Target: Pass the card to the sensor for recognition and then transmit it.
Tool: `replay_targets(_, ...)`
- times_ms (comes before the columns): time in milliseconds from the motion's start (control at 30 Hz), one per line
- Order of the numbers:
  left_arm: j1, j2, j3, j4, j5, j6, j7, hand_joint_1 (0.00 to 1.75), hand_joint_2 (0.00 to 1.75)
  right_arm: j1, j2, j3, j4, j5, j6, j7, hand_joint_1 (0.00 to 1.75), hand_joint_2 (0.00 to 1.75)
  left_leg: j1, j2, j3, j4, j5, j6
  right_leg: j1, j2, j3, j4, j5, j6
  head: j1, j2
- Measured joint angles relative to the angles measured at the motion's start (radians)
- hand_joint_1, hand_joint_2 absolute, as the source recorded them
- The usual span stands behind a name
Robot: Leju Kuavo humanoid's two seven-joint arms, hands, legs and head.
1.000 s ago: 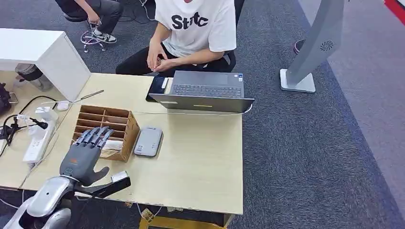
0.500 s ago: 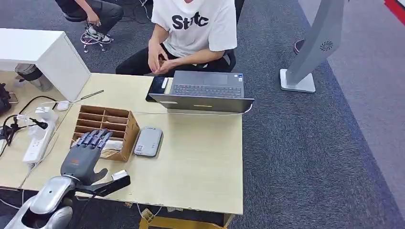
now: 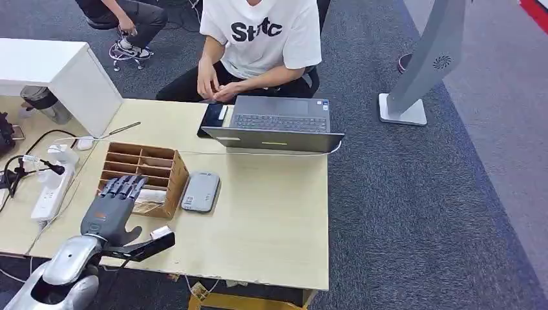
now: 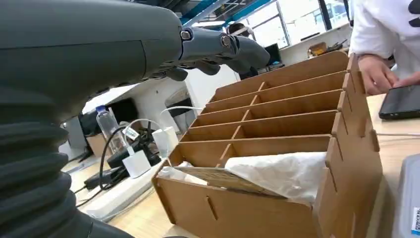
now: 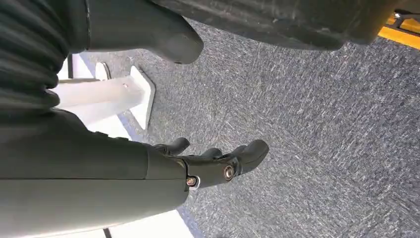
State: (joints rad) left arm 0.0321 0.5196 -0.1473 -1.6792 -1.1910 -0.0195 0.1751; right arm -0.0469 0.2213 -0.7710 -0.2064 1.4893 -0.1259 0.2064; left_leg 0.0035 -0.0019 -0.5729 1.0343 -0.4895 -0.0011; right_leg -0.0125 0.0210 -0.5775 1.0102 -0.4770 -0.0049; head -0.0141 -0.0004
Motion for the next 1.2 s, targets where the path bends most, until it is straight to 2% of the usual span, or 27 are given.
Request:
replay_targets(200,-0.023,-0.014,0.0,0.035,-0.016,0.0,0.003,0.02,1.75,0.0,0.0,0.0,0.0,0.009,0.0,0.0,0.0,1.75,0.0,0.0,0.0,0.0,0.0,0.0,0.0,0.0,0.0,0.0,0.0,0.0,0.0,0.0)
replay_targets(500,-0.071,-0.048,-0.002,0.11,-0.047,0.022,0.003,0.17,1.75,-0.001,0.0,0.002,0.0,0.017,0.0,0.0,0.0,1.75,0.0,0.0,0.0,0.0,0.0,0.0,0.0,0.0,0.0,0.0,0.0,0.0,0.0,0.0)
replay_targets(600,-0.078,-0.059,-0.003,0.129,-0.053,0.029,0.003,0.28,1.75,-0.001,0.0,0.002,0.0,0.018,0.0,0.0,0.0,1.75,0.0,0.0,0.0,0.0,0.0,0.0,0.0,0.0,0.0,0.0,0.0,0.0,0.0,0.0)
replay_targets(700,-0.082,-0.068,-0.01,0.145,-0.055,0.034,0.003,0.44,1.75,-0.002,0.0,0.002,0.0,0.018,0.0,-0.002,0.0,1.75,0.0,0.0,0.0,0.0,0.0,0.0,0.0,0.0,0.0,0.0,0.0,0.0,0.0,0.0)
replay_targets(800,-0.082,-0.076,-0.013,0.157,-0.058,0.044,0.002,0.72,1.75,-0.001,0.0,0.002,0.0,0.019,0.0,-0.002,0.0,1.75,0.0,0.0,0.0,0.0,0.0,0.0,0.0,0.0,0.0,0.0,0.0,0.0,0.0,0.0)
replay_targets(867,-0.083,-0.08,-0.014,0.164,-0.061,0.049,0.002,0.82,1.75,-0.002,0.0,0.002,0.0,0.019,0.0,-0.002,0.0,1.75,0.0,0.0,0.0,0.0,0.0,0.0,0.0,0.0,0.0,0.0,0.0,0.0,0.0,0.0)
replay_targets(1033,-0.083,-0.089,-0.016,0.175,-0.063,0.06,-0.001,0.96,1.75,-0.001,0.0,0.002,0.0,0.019,0.0,-0.003,0.0,1.75,0.0,0.0,0.0,0.0,0.0,0.0,0.0,0.0,0.0,0.0,0.0,0.0,0.0,0.0)
replay_targets(1200,-0.083,-0.095,-0.016,0.179,-0.064,0.061,-0.001,1.29,1.75,-0.001,0.0,0.002,0.0,0.02,0.0,-0.003,0.0,1.75,0.0,0.0,0.0,0.0,0.0,0.0,0.0,0.0,0.0,0.0,0.0,0.0,0.0,0.0)
